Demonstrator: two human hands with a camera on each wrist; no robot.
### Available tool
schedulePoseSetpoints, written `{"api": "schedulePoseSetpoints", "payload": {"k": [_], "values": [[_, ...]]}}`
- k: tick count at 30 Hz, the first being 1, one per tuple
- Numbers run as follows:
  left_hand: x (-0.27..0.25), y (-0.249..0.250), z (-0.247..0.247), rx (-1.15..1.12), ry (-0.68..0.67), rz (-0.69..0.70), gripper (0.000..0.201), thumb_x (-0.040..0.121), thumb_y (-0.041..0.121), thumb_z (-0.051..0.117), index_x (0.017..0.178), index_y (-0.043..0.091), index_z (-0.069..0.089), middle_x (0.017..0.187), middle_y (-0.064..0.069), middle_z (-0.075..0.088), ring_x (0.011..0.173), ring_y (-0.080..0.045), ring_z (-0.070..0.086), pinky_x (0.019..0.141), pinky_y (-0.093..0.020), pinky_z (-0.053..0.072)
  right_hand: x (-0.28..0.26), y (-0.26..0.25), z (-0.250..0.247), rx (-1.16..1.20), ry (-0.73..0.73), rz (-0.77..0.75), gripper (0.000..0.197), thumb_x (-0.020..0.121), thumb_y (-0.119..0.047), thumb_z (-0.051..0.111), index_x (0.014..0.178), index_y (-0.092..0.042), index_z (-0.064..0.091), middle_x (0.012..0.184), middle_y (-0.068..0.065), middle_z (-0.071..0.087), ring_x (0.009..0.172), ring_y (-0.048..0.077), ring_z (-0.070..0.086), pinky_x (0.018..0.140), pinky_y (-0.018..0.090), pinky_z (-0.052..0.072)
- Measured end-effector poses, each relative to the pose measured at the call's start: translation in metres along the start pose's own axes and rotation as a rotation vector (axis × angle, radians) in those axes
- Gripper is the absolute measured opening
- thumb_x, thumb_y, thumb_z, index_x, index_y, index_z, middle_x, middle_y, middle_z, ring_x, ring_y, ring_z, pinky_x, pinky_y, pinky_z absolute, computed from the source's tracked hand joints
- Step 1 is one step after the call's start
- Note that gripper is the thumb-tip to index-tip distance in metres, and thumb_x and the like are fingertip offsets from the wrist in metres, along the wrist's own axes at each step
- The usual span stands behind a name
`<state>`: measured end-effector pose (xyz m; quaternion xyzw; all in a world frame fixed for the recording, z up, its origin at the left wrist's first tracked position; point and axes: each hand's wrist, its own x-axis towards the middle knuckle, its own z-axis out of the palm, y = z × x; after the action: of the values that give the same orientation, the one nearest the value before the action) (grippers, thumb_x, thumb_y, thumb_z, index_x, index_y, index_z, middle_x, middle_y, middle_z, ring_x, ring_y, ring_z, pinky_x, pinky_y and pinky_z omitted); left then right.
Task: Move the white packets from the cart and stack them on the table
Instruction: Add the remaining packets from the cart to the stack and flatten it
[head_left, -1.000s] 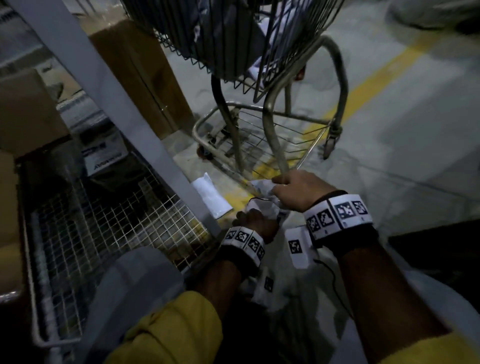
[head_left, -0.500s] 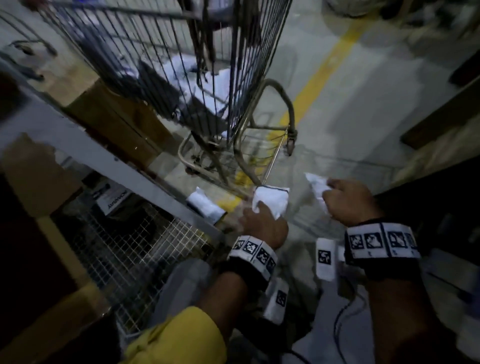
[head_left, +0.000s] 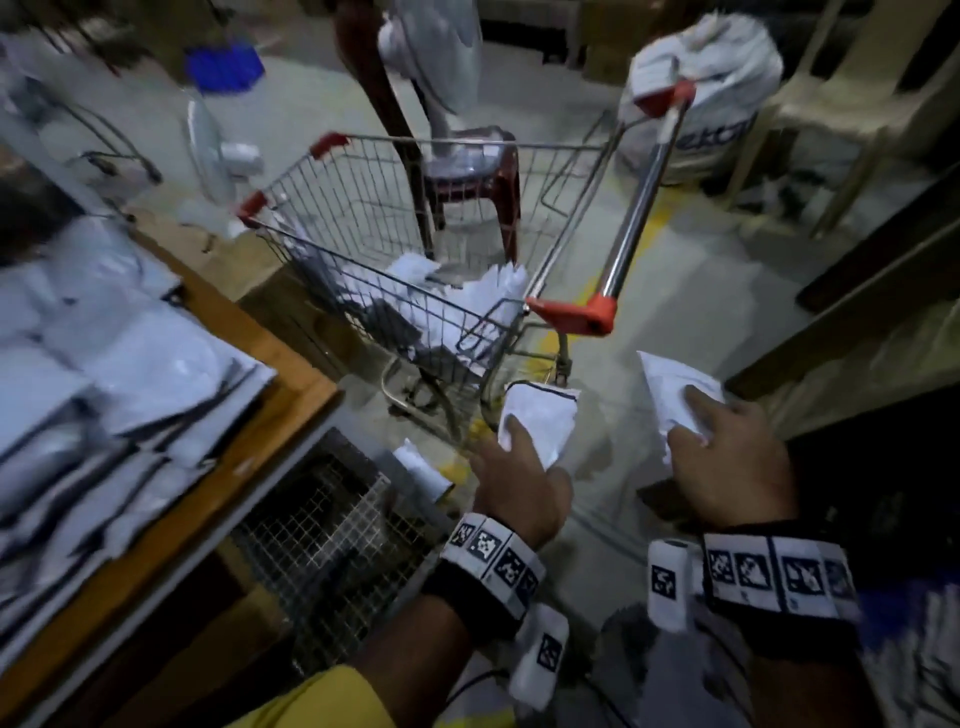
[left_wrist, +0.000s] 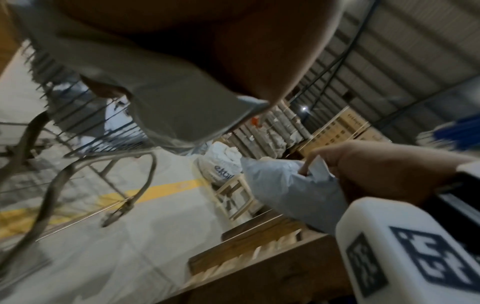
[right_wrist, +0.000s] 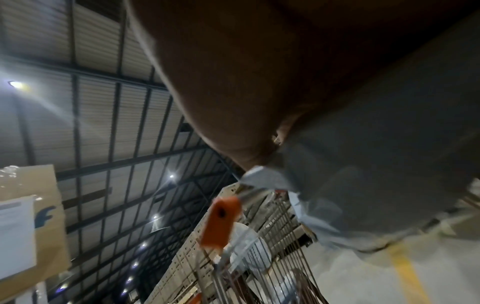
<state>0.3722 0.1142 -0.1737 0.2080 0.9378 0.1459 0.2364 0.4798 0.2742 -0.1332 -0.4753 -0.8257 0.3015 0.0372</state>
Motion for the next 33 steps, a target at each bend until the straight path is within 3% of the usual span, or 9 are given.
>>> {"api": "schedulePoseSetpoints", "payload": {"k": [3, 7, 10, 13, 17, 20, 26, 29, 33], "values": [[-0.039, 0.018, -0.047, -0.107, -0.003, 0.011, 0.098, 0.073, 0.050, 0.030, 0.160, 0.009, 0.011, 0.146, -0.027, 0.027, 0.135, -0.046, 0.029, 0.109, -0.040, 0.027, -0.032, -0.023, -0.052, -0.064, -0.100, -0.015, 0.052, 0.088, -0.045, 0.048, 0.138, -0.032, 0.053, 0.143, 0.014, 0.050, 0.125, 0.038, 0.051, 0.103, 0.048, 0.044], [-0.092, 0.034, -0.112, -0.063, 0.011, 0.018, 0.080, 0.093, 0.044, 0.045, 0.159, 0.016, 0.011, 0.147, -0.021, 0.028, 0.137, -0.041, 0.029, 0.112, -0.048, 0.023, -0.068, -0.054, -0.109, -0.142, -0.239, -0.126, 0.042, 0.096, -0.035, 0.053, 0.137, -0.028, 0.058, 0.144, 0.011, 0.054, 0.127, 0.034, 0.052, 0.103, 0.042, 0.043], [-0.126, 0.026, -0.157, -0.063, 0.022, 0.113, 0.086, 0.084, 0.049, 0.036, 0.159, 0.015, 0.011, 0.145, -0.021, 0.031, 0.135, -0.041, 0.031, 0.108, -0.046, 0.031, -0.092, -0.085, -0.136, -0.183, -0.287, -0.242, 0.039, 0.097, -0.032, 0.053, 0.134, -0.028, 0.062, 0.139, 0.012, 0.059, 0.123, 0.032, 0.056, 0.097, 0.037, 0.043], [-0.154, 0.006, -0.206, -0.125, 0.149, 0.106, 0.094, 0.076, 0.058, 0.024, 0.160, 0.018, 0.012, 0.151, -0.019, 0.026, 0.138, -0.037, 0.030, 0.114, -0.044, 0.032, -0.113, -0.127, -0.149, -0.165, -0.308, -0.369, 0.037, 0.092, -0.029, 0.057, 0.128, -0.028, 0.067, 0.129, 0.008, 0.067, 0.116, 0.028, 0.062, 0.091, 0.036, 0.048], [-0.190, -0.029, -0.263, -0.336, 0.325, 0.026, 0.085, 0.083, 0.049, 0.040, 0.160, 0.026, 0.013, 0.157, -0.008, 0.018, 0.145, -0.029, 0.022, 0.119, -0.041, 0.028, -0.138, -0.183, -0.156, -0.098, -0.304, -0.530, 0.030, 0.090, -0.018, 0.064, 0.118, -0.025, 0.074, 0.119, 0.005, 0.072, 0.107, 0.028, 0.066, 0.078, 0.034, 0.044], [-0.218, -0.066, -0.293, -0.421, 0.499, -0.003, 0.084, 0.082, 0.050, 0.041, 0.160, 0.028, 0.017, 0.154, -0.003, 0.023, 0.144, -0.025, 0.026, 0.117, -0.040, 0.030, -0.153, -0.217, -0.148, -0.027, -0.259, -0.669, 0.020, 0.088, -0.008, 0.067, 0.106, -0.009, 0.075, 0.109, 0.012, 0.073, 0.096, 0.032, 0.066, 0.071, 0.036, 0.042], [-0.250, -0.158, -0.312, -0.521, 0.807, -0.170, 0.076, 0.091, 0.040, 0.060, 0.158, 0.027, 0.025, 0.149, -0.008, 0.030, 0.141, -0.031, 0.032, 0.114, -0.048, 0.035, -0.176, -0.280, -0.099, 0.048, -0.223, -0.812, 0.049, 0.095, -0.035, 0.059, 0.141, -0.020, 0.057, 0.140, 0.008, 0.056, 0.128, 0.026, 0.050, 0.100, 0.038, 0.039], [-0.257, -0.197, -0.318, -0.535, 0.858, -0.245, 0.076, 0.093, 0.037, 0.062, 0.158, 0.024, 0.025, 0.148, -0.012, 0.032, 0.140, -0.032, 0.032, 0.115, -0.044, 0.034, -0.190, -0.309, -0.072, 0.122, -0.188, -0.844, 0.071, 0.081, -0.053, 0.049, 0.144, -0.022, 0.053, 0.143, 0.010, 0.051, 0.131, 0.028, 0.046, 0.104, 0.041, 0.037], [-0.255, -0.235, -0.328, -0.579, 0.910, -0.344, 0.073, 0.093, 0.031, 0.063, 0.157, 0.022, 0.029, 0.146, -0.017, 0.034, 0.138, -0.036, 0.034, 0.114, -0.041, 0.033, -0.194, -0.338, -0.039, 0.115, -0.233, -0.845, 0.060, 0.092, -0.038, 0.061, 0.149, -0.024, 0.046, 0.151, 0.011, 0.038, 0.139, 0.026, 0.036, 0.110, 0.038, 0.031]]}}
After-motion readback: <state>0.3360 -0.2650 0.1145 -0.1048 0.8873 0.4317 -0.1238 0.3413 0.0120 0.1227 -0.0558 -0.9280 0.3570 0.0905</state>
